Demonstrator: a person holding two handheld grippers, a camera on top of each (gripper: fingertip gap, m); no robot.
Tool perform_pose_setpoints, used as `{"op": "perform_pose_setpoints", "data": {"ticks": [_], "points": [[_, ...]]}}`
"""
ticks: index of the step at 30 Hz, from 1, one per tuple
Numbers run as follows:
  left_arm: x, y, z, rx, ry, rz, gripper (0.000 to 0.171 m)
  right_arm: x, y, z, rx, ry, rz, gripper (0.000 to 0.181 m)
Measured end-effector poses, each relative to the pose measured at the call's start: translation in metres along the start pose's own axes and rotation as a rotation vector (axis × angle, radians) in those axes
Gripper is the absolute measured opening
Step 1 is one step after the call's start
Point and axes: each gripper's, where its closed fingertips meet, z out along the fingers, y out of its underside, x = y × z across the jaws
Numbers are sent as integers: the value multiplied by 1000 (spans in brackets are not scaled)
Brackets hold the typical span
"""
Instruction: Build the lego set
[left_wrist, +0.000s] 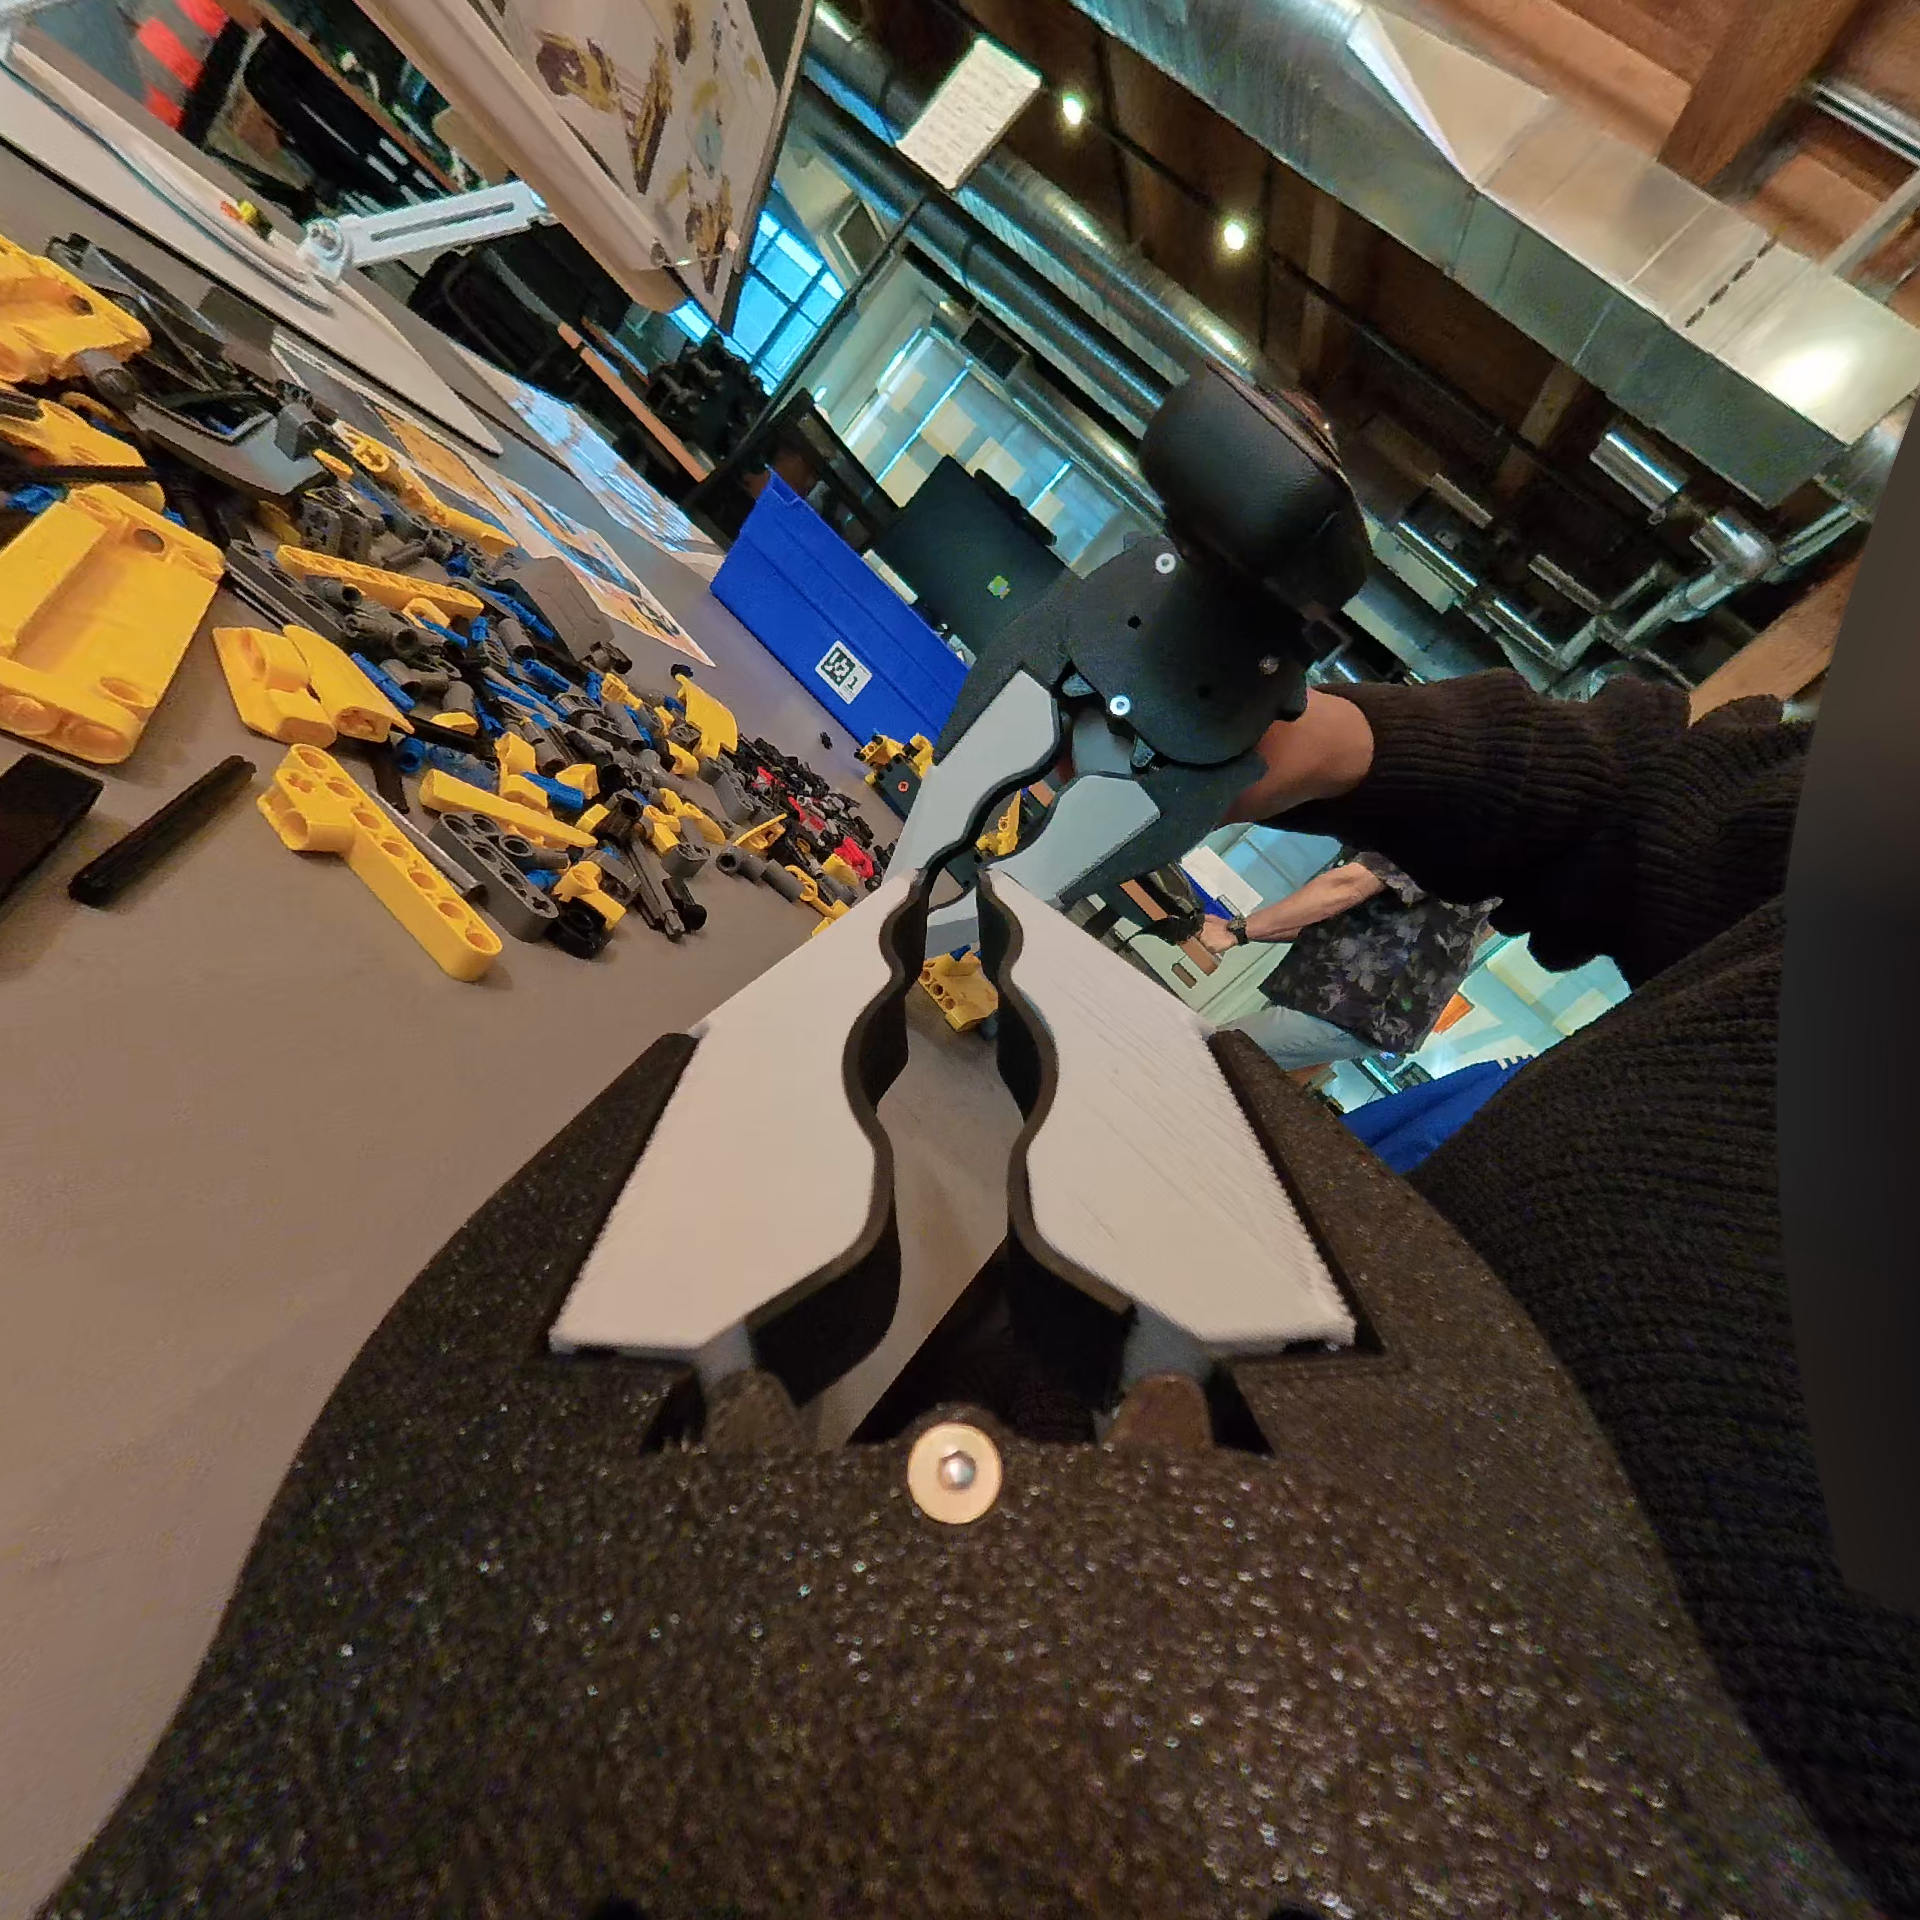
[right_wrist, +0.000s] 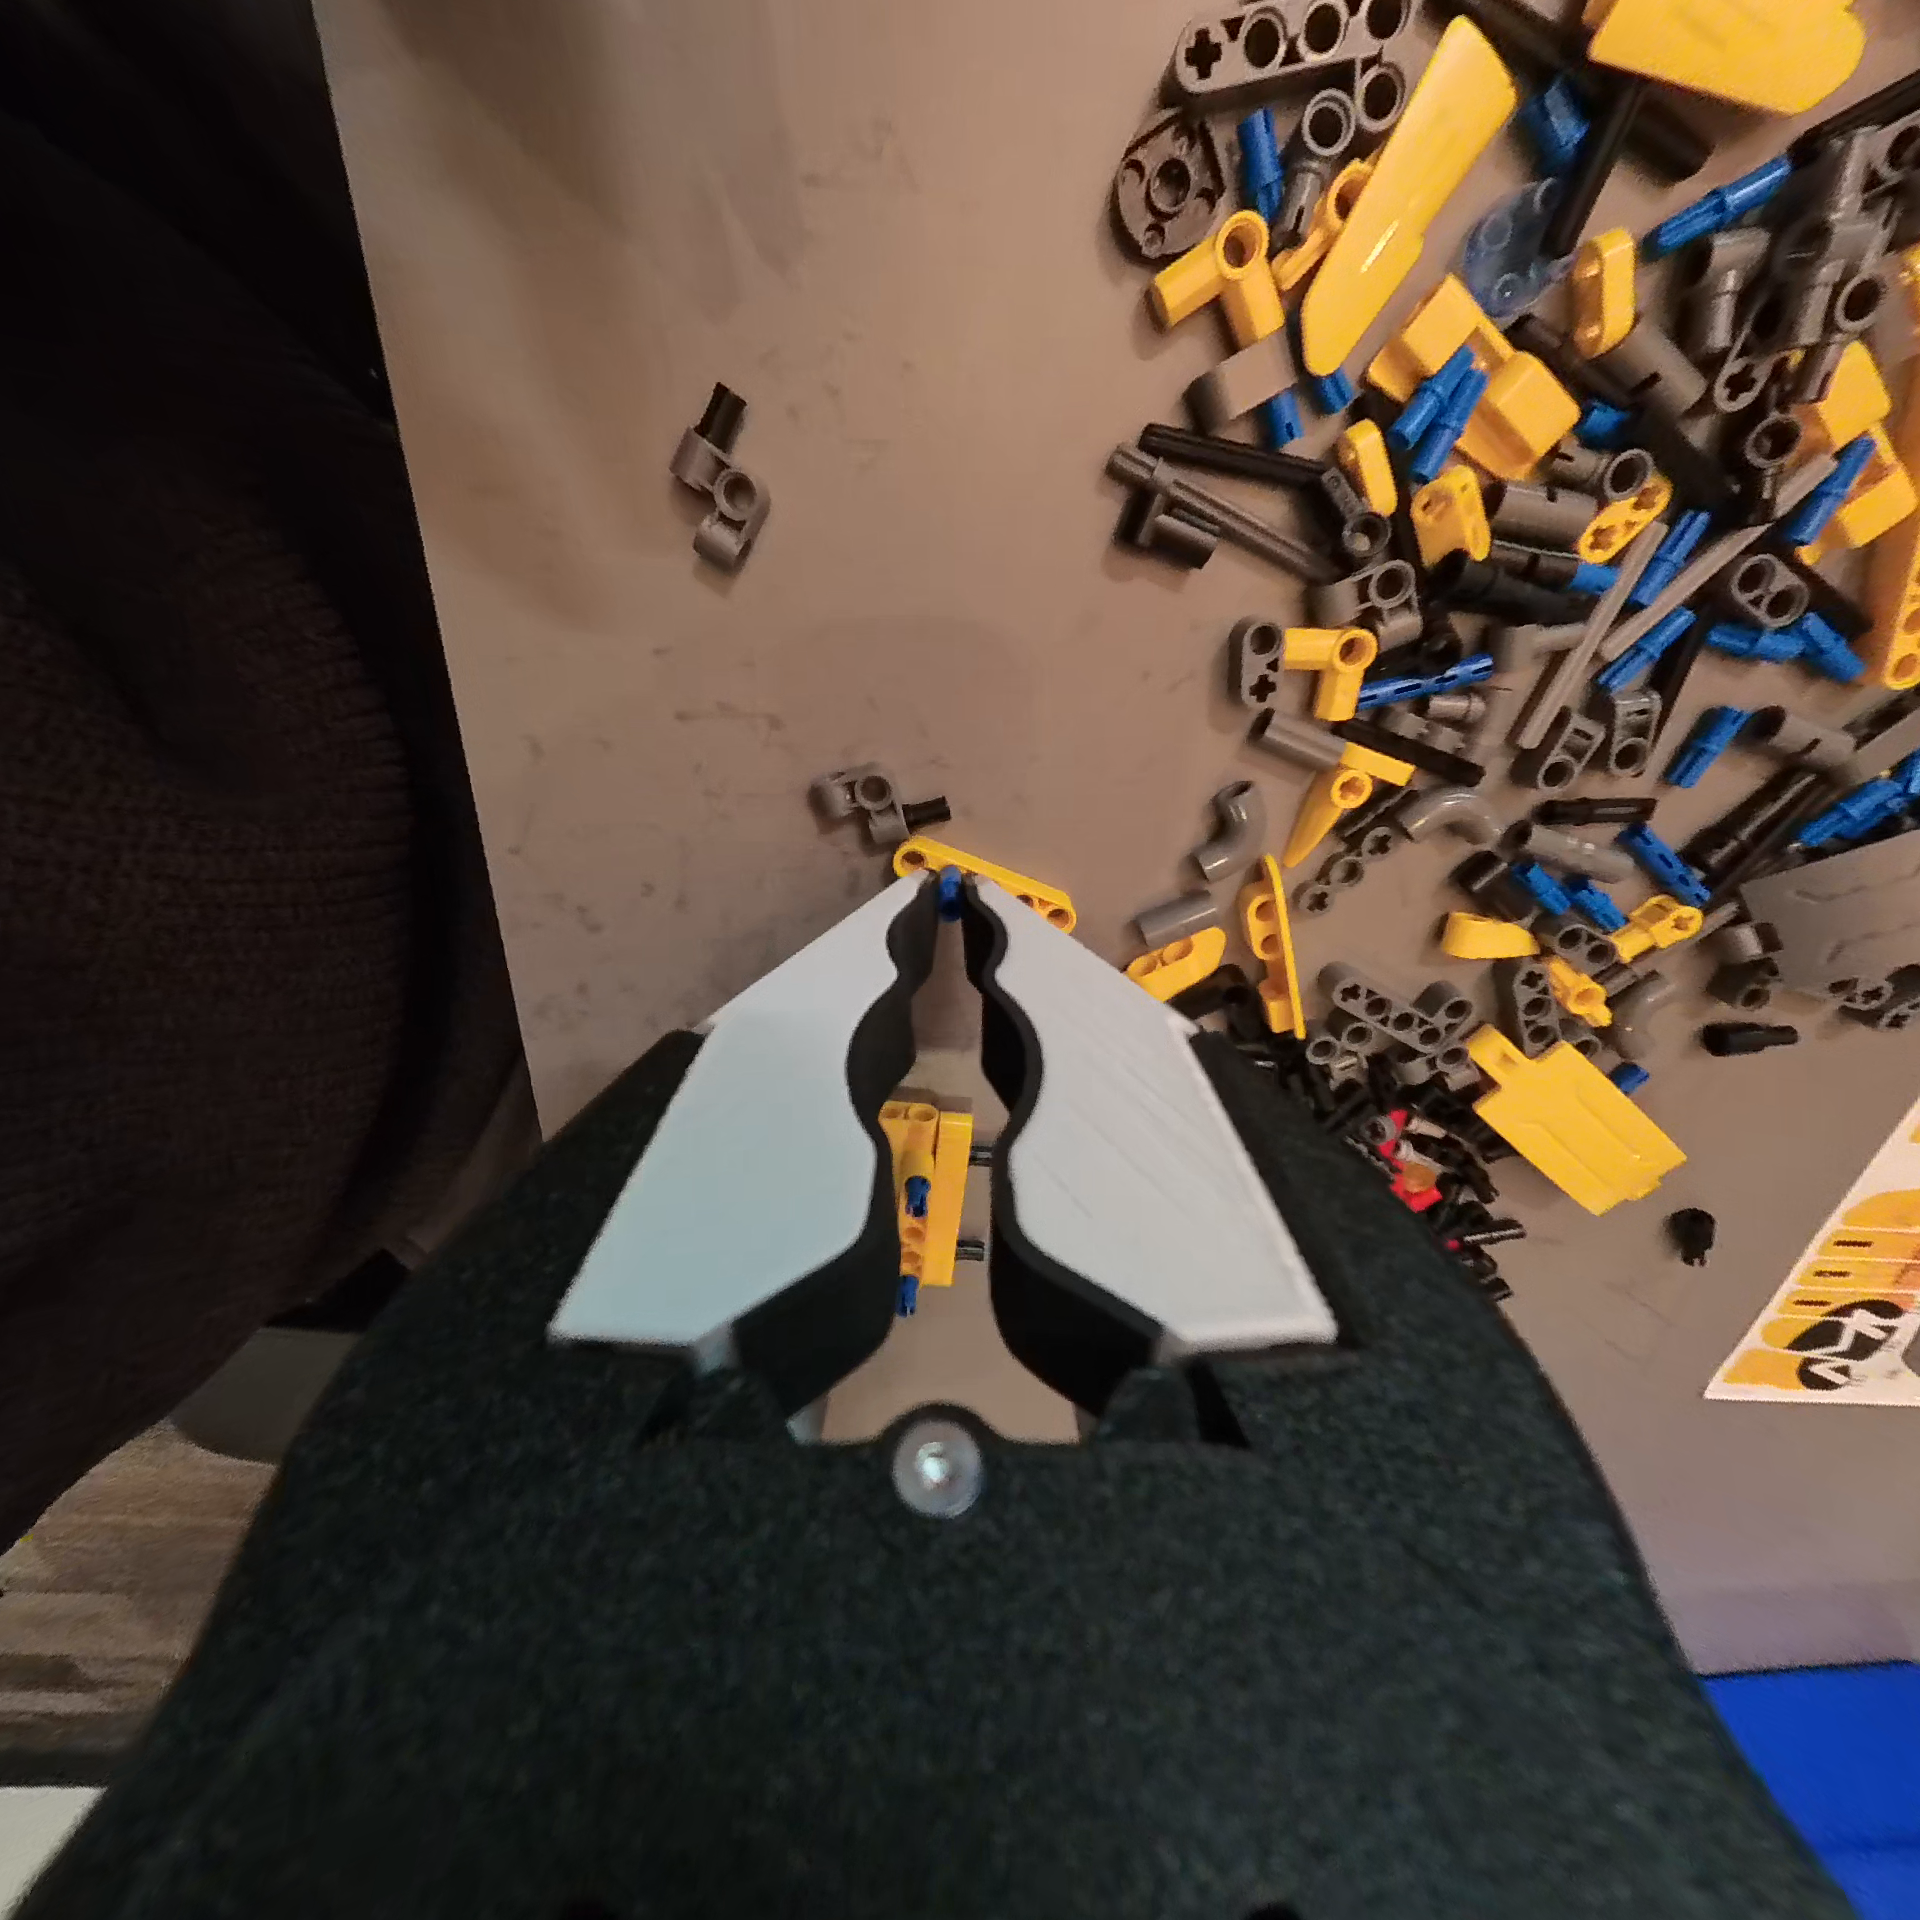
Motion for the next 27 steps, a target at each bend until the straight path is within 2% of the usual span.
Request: {"op": "perform_pose_setpoints", "data": {"ticks": [4,6,13,20,27], "points": [[0,1,0,-2,-4,5,9,0,0,0,15,15,-2,6],[0,1,1,-6,-8,11,9,-1,-1,-2,29,19,7,18],[1,7,4,-32,-30,59,9,-2,-3,-23,164,57,78,19],[7,14,11,-79,-84,185,9,-11,15,-39,322,112,178,18],[13,20,21,-149,-177,349,9,-17,53,-55,504,199,321,18]]}}
